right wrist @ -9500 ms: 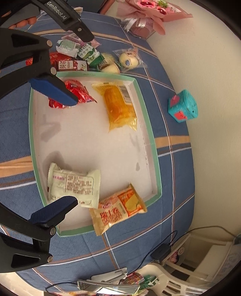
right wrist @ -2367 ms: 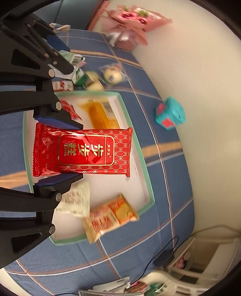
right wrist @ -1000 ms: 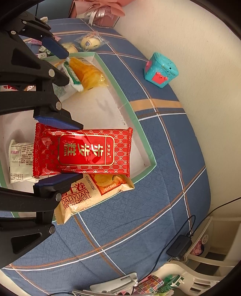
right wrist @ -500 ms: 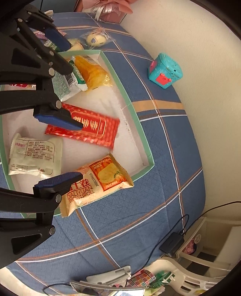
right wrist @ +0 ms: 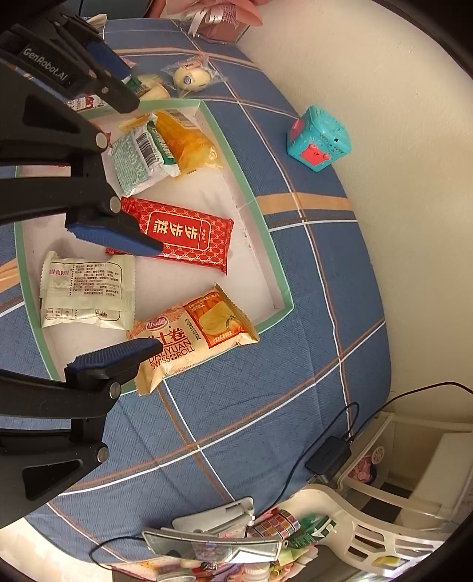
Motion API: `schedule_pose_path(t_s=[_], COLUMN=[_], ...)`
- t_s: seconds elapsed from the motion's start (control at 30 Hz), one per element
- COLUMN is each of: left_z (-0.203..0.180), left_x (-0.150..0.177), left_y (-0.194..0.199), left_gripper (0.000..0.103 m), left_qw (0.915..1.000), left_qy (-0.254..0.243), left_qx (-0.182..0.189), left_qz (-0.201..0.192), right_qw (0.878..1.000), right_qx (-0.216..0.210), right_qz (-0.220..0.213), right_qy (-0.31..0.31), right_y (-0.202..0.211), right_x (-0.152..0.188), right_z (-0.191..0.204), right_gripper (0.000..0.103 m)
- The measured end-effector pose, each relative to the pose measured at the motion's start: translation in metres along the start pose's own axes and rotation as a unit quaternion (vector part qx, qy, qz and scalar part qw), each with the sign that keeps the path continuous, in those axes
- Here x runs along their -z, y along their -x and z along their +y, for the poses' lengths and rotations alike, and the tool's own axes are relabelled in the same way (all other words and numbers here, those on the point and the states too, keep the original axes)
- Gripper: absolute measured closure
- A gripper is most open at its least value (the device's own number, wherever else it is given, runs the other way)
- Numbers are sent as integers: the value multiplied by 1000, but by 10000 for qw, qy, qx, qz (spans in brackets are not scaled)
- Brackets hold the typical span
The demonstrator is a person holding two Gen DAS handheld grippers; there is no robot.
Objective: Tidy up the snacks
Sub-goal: 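Lower both packs into the tray and open both tools, then withdraw both open tools from the tray toward the remaining snacks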
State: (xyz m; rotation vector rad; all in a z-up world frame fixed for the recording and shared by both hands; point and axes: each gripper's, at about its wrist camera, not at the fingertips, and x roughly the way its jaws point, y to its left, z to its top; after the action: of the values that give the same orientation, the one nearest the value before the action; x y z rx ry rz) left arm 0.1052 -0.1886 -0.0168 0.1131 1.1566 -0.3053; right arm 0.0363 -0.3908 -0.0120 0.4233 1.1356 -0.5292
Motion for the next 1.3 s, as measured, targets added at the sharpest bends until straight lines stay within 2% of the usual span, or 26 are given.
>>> schedule_pose_path(t_s=[0.5, 0.6, 0.67, 0.8, 0.83, 0.9, 1.13, 1.2, 1.3], left_z=[36, 39, 42, 45, 46, 46, 48, 49, 50], left_x=[12, 13, 13, 12, 12, 12, 12, 12, 12], left_y=[5, 5, 6, 6, 5, 3, 0, -1, 0], left_gripper=[39, 36, 35, 34, 33, 23, 22, 12, 11], left_qw=[9989, 9986, 9985, 9983, 9983, 9984, 9988, 9987, 9988], left_qy=[452, 490, 522, 550, 546, 528, 455, 451, 431], left_qx=[111, 121, 107, 123, 107, 60, -131, -181, -220], left_qz=[107, 134, 129, 135, 156, 182, 161, 139, 68], right_qw=[9996, 9995, 9995, 9994, 9994, 9993, 9990, 9988, 9987], right_qx=[158, 185, 166, 225, 246, 272, 330, 346, 366], right_qz=[-16, -47, -39, 22, 33, 38, 34, 37, 22], right_qy=[254, 270, 248, 248, 239, 247, 315, 340, 363], right_y=[15, 17, 16, 12, 11, 10, 7, 6, 6], right_x=[17, 18, 18, 18, 18, 18, 18, 18, 19], right_z=[10, 11, 11, 12, 12, 12, 15, 16, 18], right_gripper=[52, 51, 42, 39, 35, 29, 16, 14, 9])
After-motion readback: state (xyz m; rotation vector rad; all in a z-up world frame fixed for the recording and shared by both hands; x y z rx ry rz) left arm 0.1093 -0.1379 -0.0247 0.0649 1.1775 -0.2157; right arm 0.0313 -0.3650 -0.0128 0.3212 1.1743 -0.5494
